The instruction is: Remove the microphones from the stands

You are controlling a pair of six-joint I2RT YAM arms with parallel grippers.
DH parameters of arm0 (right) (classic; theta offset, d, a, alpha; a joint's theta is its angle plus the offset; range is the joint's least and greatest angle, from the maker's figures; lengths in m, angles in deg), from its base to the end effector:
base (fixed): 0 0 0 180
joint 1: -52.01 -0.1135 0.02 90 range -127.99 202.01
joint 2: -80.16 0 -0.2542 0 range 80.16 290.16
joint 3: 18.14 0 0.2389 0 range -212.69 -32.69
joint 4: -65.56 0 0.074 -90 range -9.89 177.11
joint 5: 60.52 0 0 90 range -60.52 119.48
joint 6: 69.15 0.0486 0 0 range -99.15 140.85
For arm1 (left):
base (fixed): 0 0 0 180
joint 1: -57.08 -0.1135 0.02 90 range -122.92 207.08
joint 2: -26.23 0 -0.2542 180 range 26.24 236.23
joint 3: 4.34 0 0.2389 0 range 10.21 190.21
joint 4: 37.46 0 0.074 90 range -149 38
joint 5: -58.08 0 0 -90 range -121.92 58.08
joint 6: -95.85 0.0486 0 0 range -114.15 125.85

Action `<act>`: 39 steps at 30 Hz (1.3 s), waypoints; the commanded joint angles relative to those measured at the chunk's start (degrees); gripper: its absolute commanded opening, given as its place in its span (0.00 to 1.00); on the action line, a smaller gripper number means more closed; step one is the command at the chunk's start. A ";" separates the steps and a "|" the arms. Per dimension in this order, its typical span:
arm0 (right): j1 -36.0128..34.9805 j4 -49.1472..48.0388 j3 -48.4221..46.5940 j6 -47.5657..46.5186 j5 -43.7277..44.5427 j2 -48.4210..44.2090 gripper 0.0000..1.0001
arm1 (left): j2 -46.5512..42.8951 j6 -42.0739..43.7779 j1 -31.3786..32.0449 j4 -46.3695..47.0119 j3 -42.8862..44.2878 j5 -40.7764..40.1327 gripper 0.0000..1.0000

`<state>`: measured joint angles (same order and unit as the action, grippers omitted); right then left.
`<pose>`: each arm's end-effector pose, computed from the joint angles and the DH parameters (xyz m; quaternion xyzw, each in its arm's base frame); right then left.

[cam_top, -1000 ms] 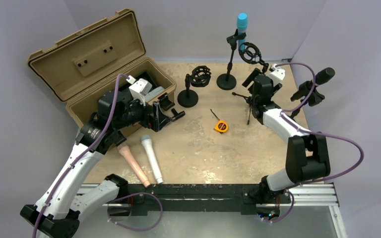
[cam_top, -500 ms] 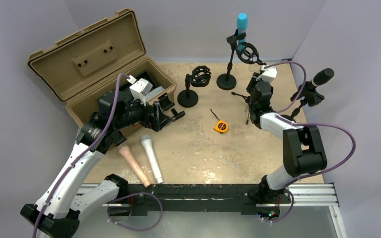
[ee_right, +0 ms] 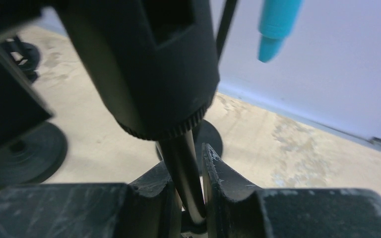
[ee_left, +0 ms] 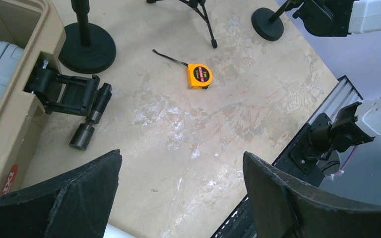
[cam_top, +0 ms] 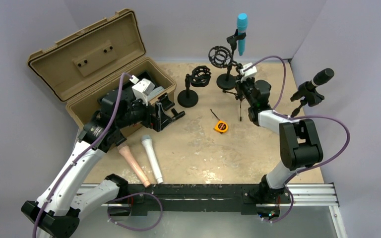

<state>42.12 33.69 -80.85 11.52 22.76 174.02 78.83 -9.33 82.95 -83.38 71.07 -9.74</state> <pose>0.3574 0.0681 0.2451 -0.1582 0.6846 0.0447 0.7101 0.1677 -0.1017 0.3613 0.1818 0.8054 -0.3399 0.4502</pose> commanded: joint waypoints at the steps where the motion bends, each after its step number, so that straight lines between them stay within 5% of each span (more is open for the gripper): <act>1: 0.28 -0.31 -3.94 -1.26 -11.58 1.09 0.15 | 0.03 1.38 0.67 1.28 1.56 -0.31 0.89; 6: 1.96 2.54 -4.86 -0.62 -15.64 1.94 0.14 | 0.04 1.47 0.94 1.16 1.54 -0.67 0.89; 9: 3.89 2.46 -5.36 1.87 -15.67 2.51 0.22 | 0.18 1.47 1.02 1.17 1.63 -0.53 0.89; 12: 4.01 4.89 -5.97 2.10 -10.50 2.78 0.44 | 0.22 1.56 1.11 1.05 1.54 -0.88 0.89; 18: 3.82 8.97 -5.98 8.56 -0.18 0.56 0.70 | 0.49 1.38 1.20 1.15 1.75 -0.21 0.89; 21: 3.78 12.68 -5.78 15.27 0.82 -1.73 0.98 | 0.33 1.29 1.20 1.14 1.73 -0.01 0.89; 31: 3.63 31.79 -8.10 37.23 10.28 -8.53 0.99 | 0.69 0.96 1.24 1.42 1.71 0.84 0.89; 39: -4.72 33.56 -6.67 53.35 22.52 -9.02 0.98 | 0.66 0.94 1.29 1.54 1.67 0.90 0.89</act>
<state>42.58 64.66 -86.36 54.36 36.21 165.48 79.62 -9.35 83.87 -83.38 71.07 -9.61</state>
